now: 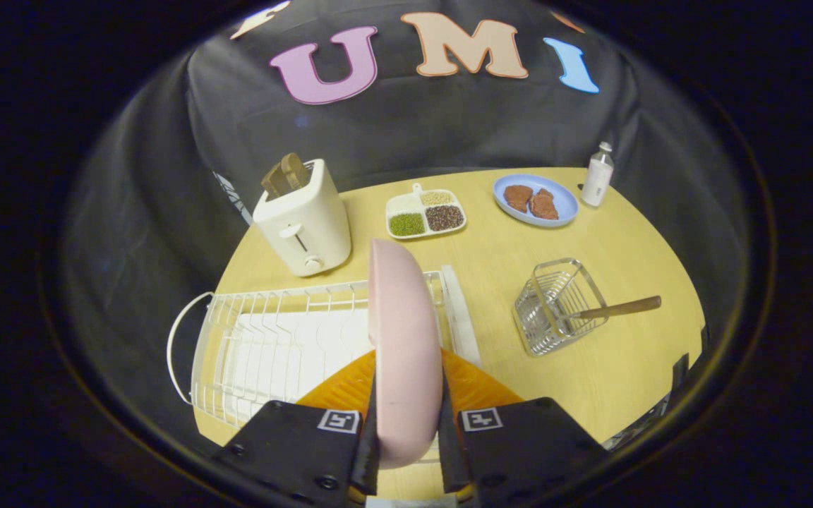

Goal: Take the plate from the dish rack, then take the spoon from the basket and place it into the plate.

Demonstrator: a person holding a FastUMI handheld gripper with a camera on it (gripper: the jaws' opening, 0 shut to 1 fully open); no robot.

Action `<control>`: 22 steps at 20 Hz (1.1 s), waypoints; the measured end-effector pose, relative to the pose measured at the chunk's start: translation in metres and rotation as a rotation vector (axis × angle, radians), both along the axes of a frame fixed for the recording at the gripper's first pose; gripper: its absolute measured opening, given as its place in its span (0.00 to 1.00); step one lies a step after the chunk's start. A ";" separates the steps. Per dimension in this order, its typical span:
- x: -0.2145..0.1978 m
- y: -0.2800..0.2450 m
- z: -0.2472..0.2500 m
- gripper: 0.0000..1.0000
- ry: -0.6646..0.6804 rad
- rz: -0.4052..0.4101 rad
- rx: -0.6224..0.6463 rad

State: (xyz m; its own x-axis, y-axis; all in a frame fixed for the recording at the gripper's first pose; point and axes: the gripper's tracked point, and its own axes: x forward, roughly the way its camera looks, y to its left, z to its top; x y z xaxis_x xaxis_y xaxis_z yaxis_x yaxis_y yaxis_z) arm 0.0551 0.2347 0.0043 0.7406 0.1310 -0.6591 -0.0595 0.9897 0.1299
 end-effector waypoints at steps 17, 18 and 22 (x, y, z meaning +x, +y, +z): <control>0.014 -0.030 0.047 0.31 -0.103 -0.105 -0.128; 0.014 -0.022 0.054 0.29 -0.115 -0.094 -0.085; 0.002 -0.035 0.078 0.27 -0.155 -0.123 -0.016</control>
